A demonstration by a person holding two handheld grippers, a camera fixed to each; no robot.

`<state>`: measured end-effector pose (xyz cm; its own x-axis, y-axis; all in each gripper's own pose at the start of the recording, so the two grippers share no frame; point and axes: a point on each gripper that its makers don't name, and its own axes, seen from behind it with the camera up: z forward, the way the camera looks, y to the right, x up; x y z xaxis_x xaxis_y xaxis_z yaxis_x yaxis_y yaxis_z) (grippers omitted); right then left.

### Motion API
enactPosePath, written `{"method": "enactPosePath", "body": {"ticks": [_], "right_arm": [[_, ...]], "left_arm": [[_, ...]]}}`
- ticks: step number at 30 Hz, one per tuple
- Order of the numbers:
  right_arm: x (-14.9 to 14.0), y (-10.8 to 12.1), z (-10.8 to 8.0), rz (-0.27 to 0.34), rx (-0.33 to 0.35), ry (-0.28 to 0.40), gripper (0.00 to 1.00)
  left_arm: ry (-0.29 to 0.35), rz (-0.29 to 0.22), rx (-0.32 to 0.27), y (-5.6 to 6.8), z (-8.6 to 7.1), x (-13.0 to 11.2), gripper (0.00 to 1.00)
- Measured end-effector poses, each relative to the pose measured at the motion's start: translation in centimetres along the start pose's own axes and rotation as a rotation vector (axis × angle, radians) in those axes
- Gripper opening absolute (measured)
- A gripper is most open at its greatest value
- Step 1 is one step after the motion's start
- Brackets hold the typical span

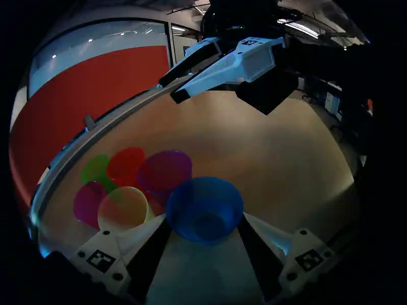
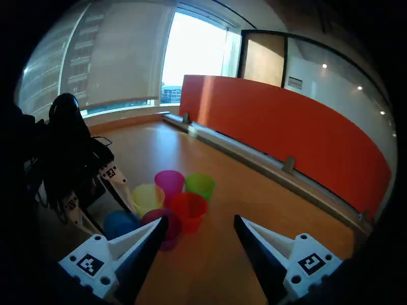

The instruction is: Pour water

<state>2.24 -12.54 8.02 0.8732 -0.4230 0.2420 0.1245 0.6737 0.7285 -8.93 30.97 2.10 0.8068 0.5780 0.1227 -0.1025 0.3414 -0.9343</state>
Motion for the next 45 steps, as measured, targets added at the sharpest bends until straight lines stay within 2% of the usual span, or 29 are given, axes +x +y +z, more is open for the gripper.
{"method": "enactPosePath", "body": {"ticks": [27,45], "right_arm": [[-0.2,0.2,-0.1,0.006,-0.007,0.001,1.00],[0.5,0.1,-0.2,0.008,-0.007,0.011,1.00]], "left_arm": [[0.040,-0.027,0.029,-0.2,0.0,0.2,0.84],[0.146,-0.074,0.090,-1.2,-2.9,2.6,0.84]]}}
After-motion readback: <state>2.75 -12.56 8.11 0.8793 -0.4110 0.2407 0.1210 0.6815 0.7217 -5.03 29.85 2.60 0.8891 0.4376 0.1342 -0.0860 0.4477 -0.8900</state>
